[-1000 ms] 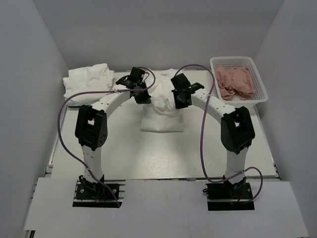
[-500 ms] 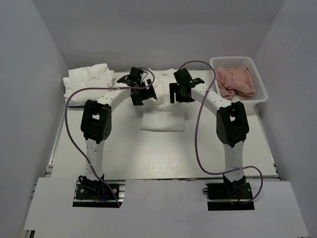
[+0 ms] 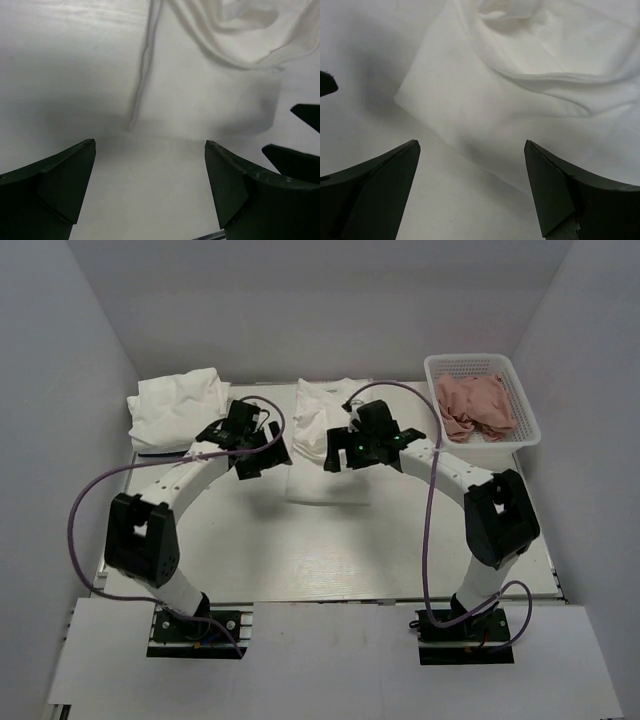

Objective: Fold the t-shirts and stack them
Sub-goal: Fold the folded rectangular tshirt in 1/3 of the way

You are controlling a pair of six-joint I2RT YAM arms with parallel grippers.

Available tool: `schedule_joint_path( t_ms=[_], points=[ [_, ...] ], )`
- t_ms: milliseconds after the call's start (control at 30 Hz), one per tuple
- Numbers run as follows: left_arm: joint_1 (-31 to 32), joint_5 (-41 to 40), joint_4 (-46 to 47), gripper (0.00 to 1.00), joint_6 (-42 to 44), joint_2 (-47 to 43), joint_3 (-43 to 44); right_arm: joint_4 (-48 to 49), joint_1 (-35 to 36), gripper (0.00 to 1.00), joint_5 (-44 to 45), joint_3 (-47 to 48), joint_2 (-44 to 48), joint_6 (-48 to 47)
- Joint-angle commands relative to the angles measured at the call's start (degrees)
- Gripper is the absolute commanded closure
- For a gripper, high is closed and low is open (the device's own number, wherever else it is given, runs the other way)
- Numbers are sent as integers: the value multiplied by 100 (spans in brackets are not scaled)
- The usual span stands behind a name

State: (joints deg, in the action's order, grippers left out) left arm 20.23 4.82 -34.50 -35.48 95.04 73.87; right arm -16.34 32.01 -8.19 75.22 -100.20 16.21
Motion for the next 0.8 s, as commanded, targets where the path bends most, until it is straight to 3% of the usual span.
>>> schedule_joint_path(
  t_ms=[0,233,400,533,633,767],
  points=[
    [-45,-648,-441,0,-142,-1107,-582,649,235,10,-684,124,-410,-109],
    [-45,-1088,-1146,0,-345,-2234,-1181,824,446,10,-623,775,-1176,-117],
    [-45,-1238,-1261,0,-345,-2359,-1243,992,464,10,-219,1073,-1502,-109],
    [-45,-1238,-1261,0,-345,-2359,-1103,1466,412,10,552,1362,-1932,-65],
    [-45,-1238,-1384,0,-345,-2359,-1041,1223,307,10,1597,2281,-2336,180],
    [-45,-1238,-1384,0,-345,-2508,-1041,1387,43,10,2127,3048,-2889,243]
  ],
)
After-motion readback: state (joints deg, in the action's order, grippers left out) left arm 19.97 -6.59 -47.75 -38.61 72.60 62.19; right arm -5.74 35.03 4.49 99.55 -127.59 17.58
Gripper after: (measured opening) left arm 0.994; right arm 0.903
